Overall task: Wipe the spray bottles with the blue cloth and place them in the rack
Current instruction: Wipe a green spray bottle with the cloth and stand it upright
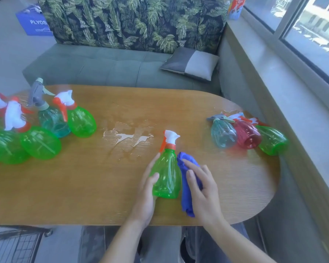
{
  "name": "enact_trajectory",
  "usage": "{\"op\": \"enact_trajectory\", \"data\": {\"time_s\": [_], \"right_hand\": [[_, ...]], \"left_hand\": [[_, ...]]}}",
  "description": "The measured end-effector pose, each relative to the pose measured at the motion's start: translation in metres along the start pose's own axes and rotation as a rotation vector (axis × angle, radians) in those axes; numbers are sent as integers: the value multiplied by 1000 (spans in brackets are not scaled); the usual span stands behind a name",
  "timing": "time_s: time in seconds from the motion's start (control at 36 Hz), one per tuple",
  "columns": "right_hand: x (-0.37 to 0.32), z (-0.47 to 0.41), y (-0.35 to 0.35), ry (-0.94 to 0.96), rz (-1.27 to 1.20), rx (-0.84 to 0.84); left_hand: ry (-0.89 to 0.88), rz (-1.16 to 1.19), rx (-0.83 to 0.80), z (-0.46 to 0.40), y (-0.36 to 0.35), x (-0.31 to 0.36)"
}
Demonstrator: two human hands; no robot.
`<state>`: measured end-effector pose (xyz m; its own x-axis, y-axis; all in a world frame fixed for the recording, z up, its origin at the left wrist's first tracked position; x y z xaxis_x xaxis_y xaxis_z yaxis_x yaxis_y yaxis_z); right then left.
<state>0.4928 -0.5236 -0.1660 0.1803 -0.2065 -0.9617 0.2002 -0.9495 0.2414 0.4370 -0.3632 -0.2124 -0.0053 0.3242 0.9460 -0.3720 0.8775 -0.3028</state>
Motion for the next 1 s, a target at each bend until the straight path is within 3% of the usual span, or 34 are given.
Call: {"op": "enact_trajectory", "data": {"time_s": [0.17, 0.25, 0.39, 0.69, 0.78, 0.92, 1.0], "right_hand": [[-44, -30, -2, 294, 366, -9], [-45, -34, -19, 349, 576, -64], [-49, -18, -31, 472, 636, -86], [-62, 54, -51, 1054, 796, -312], [-67, 42, -41, 1000, 740, -298], [-66, -20, -16, 587, 587, -90], [-54, -26, -25, 488, 626, -71]], "left_hand": [[21, 44, 1, 3, -3, -1], [24, 55, 15, 2, -2, -2], [16, 92, 41, -1, 2, -2], [21, 100, 14, -2, 4, 0], [28, 74, 31, 0, 4, 0], [64, 104, 29, 1, 2, -5], [65, 114, 33, 1, 2, -6]]}}
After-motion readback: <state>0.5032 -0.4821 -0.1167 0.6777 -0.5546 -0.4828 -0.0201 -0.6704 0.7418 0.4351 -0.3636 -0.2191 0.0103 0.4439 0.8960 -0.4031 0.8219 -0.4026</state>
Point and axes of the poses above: each hand's wrist, its own z-axis away from the middle knuckle, its own y-axis out of the back of the hand, x = y × z, the point moved 10 cm from there along -z, towards the middle knuckle, and after that the axes turned 1 degree about z, right-handed, at the moved point
